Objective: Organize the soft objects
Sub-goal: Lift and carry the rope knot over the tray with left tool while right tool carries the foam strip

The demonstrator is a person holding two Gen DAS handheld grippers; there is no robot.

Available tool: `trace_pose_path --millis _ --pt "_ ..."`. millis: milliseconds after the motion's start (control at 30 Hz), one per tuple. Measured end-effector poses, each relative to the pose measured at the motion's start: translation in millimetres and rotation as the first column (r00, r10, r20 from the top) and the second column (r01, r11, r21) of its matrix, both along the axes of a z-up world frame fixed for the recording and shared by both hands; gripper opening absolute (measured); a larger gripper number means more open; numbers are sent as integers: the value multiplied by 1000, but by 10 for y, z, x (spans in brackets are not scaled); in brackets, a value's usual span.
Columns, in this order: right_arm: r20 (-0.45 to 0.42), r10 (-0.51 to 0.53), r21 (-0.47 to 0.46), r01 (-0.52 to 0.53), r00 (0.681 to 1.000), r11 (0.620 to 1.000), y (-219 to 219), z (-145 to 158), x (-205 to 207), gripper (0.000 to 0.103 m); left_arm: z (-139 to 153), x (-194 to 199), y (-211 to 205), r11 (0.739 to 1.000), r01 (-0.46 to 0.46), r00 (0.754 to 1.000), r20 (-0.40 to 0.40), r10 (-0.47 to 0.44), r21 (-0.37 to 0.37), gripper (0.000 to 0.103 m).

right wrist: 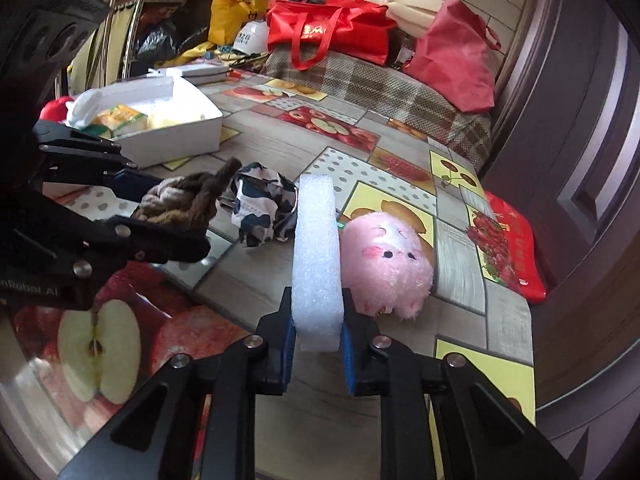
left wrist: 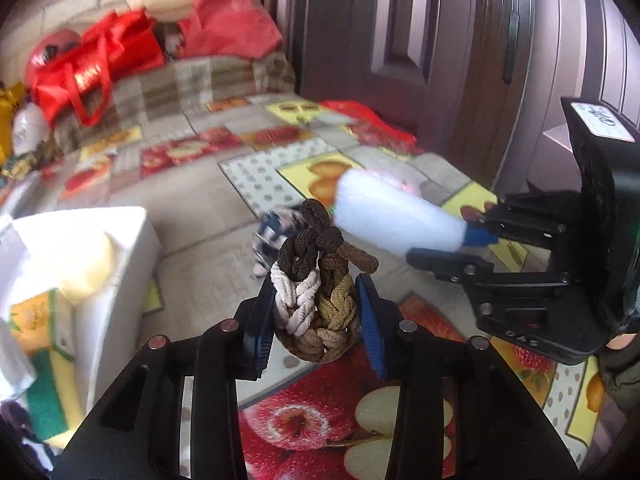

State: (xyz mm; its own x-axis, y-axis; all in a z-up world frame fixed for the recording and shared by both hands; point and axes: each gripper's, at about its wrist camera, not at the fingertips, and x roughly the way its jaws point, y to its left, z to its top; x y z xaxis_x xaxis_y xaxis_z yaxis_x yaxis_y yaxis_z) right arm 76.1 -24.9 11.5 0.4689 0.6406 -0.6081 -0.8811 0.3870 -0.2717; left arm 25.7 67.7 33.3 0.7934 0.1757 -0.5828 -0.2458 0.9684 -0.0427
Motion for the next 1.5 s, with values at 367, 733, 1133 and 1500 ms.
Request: trace_pose_path --millis 367,733,1133,1500 --pt "-168 -168 385 222 971 896 -595 274 -24 19 216 -406 -97 992 -69 974 222 44 106 37" --pt "-107 -101 390 135 989 911 -165 316 -437 19 233 -499 -108 992 -68 966 254 39 107 37" --pt "-97 -135 374 162 986 913 -128 293 -469 19 242 -690 -167 992 -46 965 263 14 115 37" --pt "-104 -81 375 115 991 920 61 281 -700 19 239 -982 -119 995 -43 963 268 17 89 37"
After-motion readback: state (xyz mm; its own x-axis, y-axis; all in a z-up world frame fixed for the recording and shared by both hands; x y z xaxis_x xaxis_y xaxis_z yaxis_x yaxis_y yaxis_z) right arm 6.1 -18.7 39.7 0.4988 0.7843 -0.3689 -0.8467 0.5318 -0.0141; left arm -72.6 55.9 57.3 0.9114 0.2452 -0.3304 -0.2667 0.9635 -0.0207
